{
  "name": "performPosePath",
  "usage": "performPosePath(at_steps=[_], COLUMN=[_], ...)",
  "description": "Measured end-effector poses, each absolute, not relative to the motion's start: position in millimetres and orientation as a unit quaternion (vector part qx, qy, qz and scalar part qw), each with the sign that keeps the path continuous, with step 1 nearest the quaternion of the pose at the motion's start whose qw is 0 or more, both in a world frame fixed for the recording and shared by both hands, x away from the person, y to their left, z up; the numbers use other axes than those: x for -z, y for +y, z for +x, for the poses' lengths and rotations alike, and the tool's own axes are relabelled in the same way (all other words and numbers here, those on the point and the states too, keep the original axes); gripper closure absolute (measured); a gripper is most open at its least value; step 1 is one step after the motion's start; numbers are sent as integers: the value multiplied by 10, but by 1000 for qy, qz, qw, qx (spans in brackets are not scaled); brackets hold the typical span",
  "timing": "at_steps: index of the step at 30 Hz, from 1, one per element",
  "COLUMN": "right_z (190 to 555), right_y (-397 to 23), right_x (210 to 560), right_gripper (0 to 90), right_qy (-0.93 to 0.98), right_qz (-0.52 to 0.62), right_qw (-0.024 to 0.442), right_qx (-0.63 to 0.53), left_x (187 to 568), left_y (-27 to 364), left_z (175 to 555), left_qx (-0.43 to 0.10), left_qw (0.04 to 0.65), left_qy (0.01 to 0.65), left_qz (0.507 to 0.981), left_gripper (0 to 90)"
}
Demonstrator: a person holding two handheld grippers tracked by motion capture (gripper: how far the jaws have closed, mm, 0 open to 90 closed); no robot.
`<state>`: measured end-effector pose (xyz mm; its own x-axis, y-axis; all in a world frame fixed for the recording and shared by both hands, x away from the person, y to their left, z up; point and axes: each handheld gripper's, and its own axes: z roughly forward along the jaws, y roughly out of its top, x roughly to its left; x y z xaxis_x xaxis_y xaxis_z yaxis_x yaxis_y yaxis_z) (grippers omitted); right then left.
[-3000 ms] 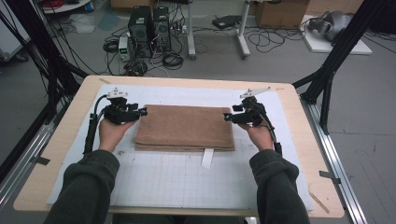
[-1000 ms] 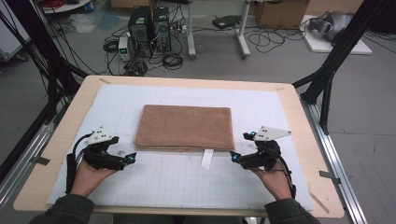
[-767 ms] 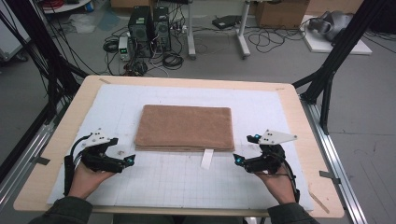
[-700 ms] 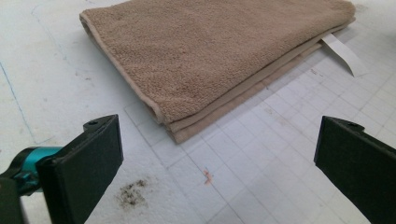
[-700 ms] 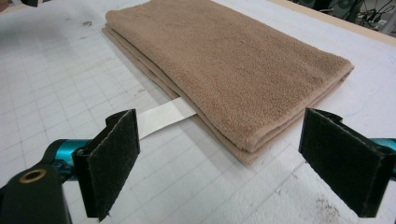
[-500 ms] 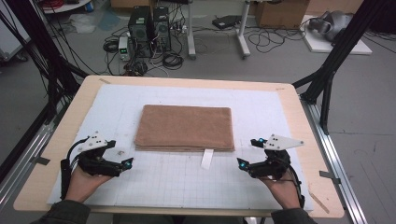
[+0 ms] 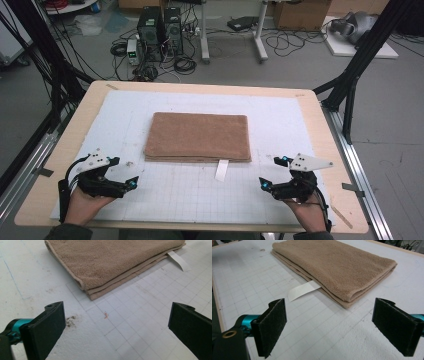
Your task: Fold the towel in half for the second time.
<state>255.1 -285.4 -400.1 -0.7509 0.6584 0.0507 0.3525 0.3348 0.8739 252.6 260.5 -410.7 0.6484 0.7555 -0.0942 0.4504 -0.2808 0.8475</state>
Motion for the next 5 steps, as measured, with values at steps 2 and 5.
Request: performPosePath(at_steps=[2, 5], right_z=[2538, 2526], right_y=[-2855, -2854], right_x=[4017, 4040], right_gripper=[117, 117], right_qy=[801, 801], right_qz=[316, 316], right_qw=[159, 159], right_qx=[-483, -484], left_x=[4112, 4127], left_y=[2604, 2601], left_z=[2518, 2511], left_qx=[-167, -163], left_qw=[458, 460], left_qy=[383, 385], left_qz=[784, 783], left_gripper=[17, 17])
